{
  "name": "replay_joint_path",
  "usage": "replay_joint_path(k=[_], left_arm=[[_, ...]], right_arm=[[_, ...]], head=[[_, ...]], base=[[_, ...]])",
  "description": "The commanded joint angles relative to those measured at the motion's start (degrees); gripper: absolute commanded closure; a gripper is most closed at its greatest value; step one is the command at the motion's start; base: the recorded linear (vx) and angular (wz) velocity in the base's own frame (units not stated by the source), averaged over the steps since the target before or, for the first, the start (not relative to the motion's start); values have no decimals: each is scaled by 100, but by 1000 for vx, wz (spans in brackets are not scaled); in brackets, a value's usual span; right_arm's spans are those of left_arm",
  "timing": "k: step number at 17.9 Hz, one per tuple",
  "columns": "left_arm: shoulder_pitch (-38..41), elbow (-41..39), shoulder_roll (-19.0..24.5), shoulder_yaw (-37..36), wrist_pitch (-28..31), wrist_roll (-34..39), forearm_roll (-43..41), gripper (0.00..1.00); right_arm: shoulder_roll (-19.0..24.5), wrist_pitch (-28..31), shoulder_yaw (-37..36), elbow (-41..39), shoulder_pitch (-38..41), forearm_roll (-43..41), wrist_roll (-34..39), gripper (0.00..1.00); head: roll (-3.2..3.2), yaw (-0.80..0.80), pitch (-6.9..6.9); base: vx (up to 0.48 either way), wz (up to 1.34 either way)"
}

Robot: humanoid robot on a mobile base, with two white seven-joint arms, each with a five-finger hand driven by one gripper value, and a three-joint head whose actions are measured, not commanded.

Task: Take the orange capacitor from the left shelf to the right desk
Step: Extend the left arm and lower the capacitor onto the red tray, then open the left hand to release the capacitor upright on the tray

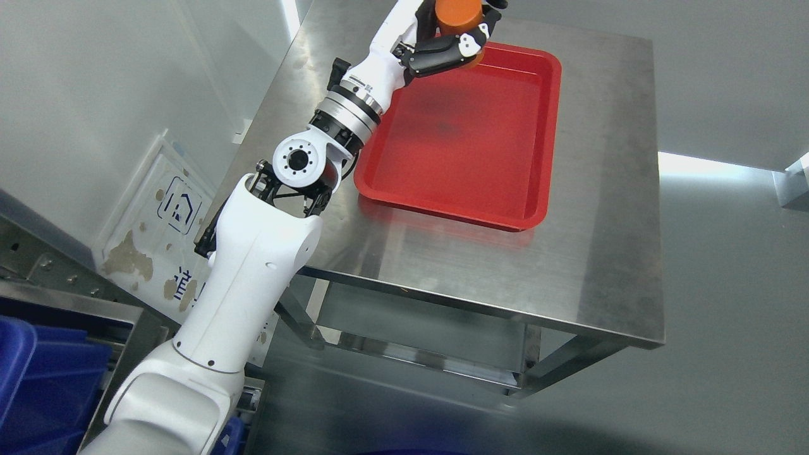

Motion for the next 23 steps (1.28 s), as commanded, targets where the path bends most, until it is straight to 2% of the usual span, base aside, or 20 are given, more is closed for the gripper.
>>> replay_joint_path(k=[1,7,10,12,15,16,17,18,19,21,23], left_arm=[[-350,1823,100,-1036,5,26,167,92],[-350,2325,100,-1186,-57,34,149,89],[-350,2387,100,-1150,-57,61,149,81],[-350,2387,100,-1168,-48,61,149,66],[-350,2378,100,-1063,-48,61,158,57],[-350,2334,100,-967,-48,35,166,50],[-393,2290,100,-905,-39,-9,167,38],[-559,2264,100,-809,22,-18,158,19],[-761,2220,100,-590,83,-18,166,6],[-929,1949,100,15,215,-36,167,0],[-930,1501,100,614,469,-123,167,0]], right_arm=[[-100,-2,-97,-100,115,18,1,0],[-100,-2,-97,-100,115,18,1,0],[-100,-2,-97,-100,115,18,1,0],[-100,-2,-97,-100,115,18,1,0],[-100,-2,-97,-100,115,18,1,0],[-100,-2,-97,-100,115,18,1,0],[-100,-2,-97,-100,115,18,1,0],[-100,-2,-97,-100,115,18,1,0],[-100,-2,-97,-100,115,18,1,0],[-100,-2,-97,-100,115,18,1,0],[-100,-2,-97,-100,115,18,1,0]], head=[[0,0,0],[0,0,0],[0,0,0],[0,0,0],[0,0,0],[0,0,0],[0,0,0],[0,0,0],[0,0,0],[0,0,0],[0,0,0]], base=[[84,-83],[27,-32],[-9,29],[0,0],[0,0],[0,0],[0,0],[0,0],[0,0],[0,0],[0,0]])
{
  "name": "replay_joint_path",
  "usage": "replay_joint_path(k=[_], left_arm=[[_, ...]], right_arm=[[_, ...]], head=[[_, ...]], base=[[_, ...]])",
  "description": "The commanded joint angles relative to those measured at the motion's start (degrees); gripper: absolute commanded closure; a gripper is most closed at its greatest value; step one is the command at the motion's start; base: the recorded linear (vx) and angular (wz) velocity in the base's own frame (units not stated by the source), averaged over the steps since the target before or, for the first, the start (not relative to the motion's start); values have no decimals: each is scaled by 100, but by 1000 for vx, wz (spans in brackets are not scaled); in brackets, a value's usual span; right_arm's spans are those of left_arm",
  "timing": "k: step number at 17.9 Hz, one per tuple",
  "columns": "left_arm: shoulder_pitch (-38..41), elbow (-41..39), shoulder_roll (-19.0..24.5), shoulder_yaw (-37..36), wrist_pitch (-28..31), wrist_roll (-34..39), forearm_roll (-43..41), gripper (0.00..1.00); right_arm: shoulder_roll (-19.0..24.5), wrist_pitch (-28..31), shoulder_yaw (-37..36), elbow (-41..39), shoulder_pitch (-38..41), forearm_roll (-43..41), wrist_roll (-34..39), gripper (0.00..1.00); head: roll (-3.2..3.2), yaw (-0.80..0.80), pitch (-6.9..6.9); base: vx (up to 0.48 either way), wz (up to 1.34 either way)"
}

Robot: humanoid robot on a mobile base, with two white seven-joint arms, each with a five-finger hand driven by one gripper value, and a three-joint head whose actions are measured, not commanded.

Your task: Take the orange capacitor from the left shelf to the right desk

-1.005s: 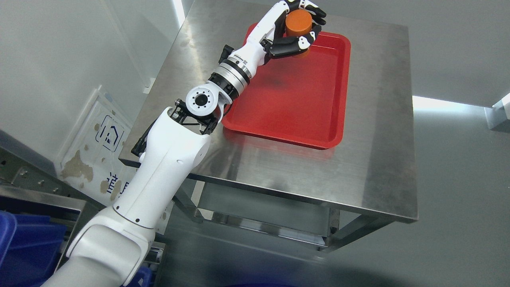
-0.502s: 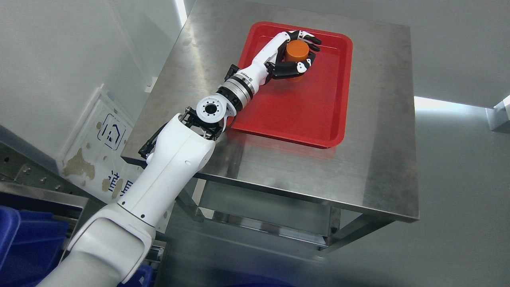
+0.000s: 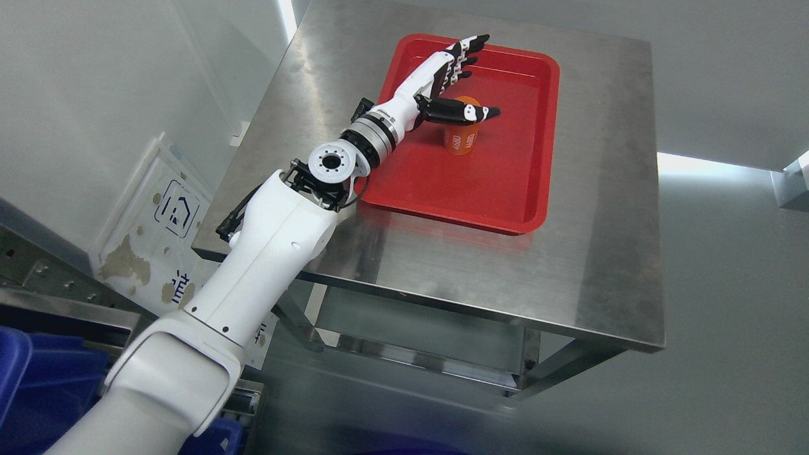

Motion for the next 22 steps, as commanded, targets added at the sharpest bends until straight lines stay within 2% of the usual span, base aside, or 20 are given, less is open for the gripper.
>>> replay_joint_path(k=[1,4,7,11,13,15,17,22], left_arm=[[-217,-714,101,1564,421,-164,7,0],[177,-1434,101,2574,851,-401,7,0],[1256,-2672,101,3348,1212,-595,33,0],[2410,-3835,101,3702,1310,-534,365,0],[2639,-3845,101,3703,1022,-246,385,0],[2964,-3854,101,3537,338,457,385,0],[3447,-3854,101,3421,-209,512,385,0],[3713,-3863,101,3579,-536,521,385,0]], right_arm=[[-100,-2,-97,-100,114,18,1,0],[-100,-2,-97,-100,114,18,1,0],[-100,-2,-97,-100,114,18,1,0],[-100,-2,-97,-100,114,18,1,0],[-100,-2,-97,-100,114,18,1,0],[-100,-2,-97,-100,114,18,1,0],[-100,-2,-97,-100,114,18,1,0],[-100,-2,-97,-100,114,18,1,0]], head=[[0,0,0],[0,0,0],[0,0,0],[0,0,0],[0,0,0],[0,0,0],[0,0,0],[0,0,1]], base=[[0,0],[0,0],[0,0],[0,0],[0,0],[0,0],[0,0],[0,0]])
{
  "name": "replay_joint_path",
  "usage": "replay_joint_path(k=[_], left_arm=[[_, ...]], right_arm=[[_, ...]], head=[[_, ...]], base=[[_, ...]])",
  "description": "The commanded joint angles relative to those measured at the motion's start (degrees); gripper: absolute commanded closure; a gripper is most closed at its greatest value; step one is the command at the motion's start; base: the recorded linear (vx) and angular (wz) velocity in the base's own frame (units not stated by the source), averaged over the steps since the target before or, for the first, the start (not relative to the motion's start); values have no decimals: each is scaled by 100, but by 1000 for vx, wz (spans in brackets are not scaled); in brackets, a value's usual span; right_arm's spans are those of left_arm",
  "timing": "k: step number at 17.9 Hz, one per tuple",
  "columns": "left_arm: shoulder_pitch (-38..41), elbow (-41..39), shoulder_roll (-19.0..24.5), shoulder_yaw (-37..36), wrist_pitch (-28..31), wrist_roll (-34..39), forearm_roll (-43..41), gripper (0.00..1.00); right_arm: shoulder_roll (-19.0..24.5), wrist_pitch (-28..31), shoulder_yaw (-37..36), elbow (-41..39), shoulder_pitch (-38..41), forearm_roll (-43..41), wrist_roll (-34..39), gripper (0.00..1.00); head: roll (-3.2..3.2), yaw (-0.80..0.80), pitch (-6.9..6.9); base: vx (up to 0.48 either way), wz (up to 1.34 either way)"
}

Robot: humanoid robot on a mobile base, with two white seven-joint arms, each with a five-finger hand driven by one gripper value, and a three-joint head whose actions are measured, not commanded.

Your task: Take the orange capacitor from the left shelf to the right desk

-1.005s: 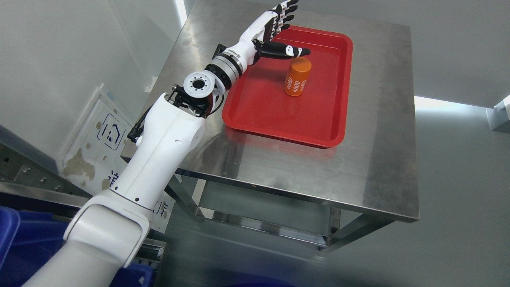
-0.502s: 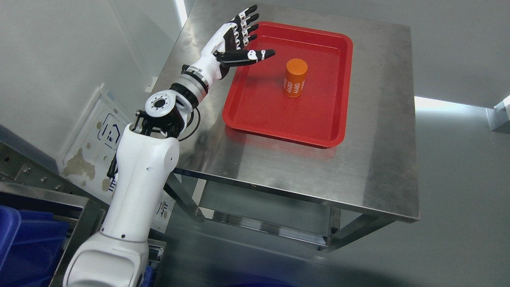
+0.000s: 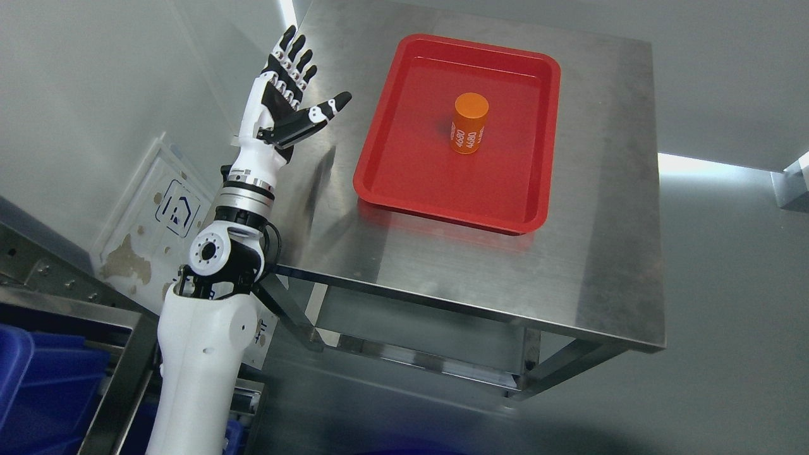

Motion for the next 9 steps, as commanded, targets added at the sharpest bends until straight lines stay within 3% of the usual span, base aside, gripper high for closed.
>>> replay_joint_path(k=[1,9], left_arm=[[565,-794,100,626,-214,42,34,0],[556,-803,100,503,-311,33,34,0]], right_arm=[[-100,-2,-97,-100,114,18,1,0],[-100,-2,-97,-100,114,18,1,0]], head=[[0,0,0],[0,0,0]], base=[[0,0],[0,0]])
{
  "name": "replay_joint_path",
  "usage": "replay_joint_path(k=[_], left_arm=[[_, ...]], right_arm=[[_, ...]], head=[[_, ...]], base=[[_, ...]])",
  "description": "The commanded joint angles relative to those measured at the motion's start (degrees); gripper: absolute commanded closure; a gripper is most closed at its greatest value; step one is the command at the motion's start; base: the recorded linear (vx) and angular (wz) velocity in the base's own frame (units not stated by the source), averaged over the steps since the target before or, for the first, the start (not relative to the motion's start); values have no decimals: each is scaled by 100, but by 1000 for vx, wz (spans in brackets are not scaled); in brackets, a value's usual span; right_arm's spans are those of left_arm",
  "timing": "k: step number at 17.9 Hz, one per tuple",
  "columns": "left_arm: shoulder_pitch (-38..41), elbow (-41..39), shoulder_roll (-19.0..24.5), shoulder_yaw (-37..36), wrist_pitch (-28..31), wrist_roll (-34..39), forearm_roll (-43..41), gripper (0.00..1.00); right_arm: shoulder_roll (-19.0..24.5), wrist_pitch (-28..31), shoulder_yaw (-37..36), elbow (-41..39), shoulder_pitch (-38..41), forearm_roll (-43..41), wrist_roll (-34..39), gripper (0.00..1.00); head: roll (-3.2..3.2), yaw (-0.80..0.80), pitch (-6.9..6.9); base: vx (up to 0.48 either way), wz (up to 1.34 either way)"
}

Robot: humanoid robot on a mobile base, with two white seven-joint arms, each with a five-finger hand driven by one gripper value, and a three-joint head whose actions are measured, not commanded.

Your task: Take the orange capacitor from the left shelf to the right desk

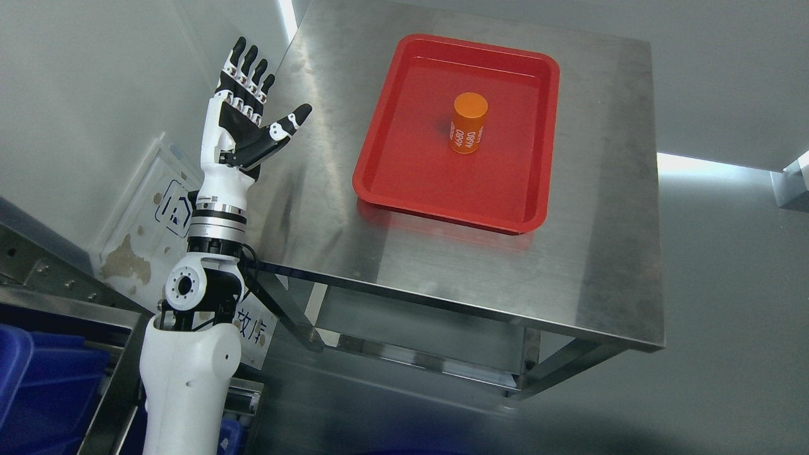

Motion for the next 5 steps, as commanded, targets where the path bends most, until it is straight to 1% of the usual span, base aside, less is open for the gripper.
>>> replay_joint_path(k=[1,5], left_arm=[[106,-337,100,210,-23,-16,7,0],[106,-345,100,157,-14,-16,7,0]], right_arm=[[-100,-2,-97,-100,114,18,1,0],[-100,-2,-97,-100,114,18,1,0]], head=[[0,0,0],[0,0,0]], base=[[0,0],[0,0]])
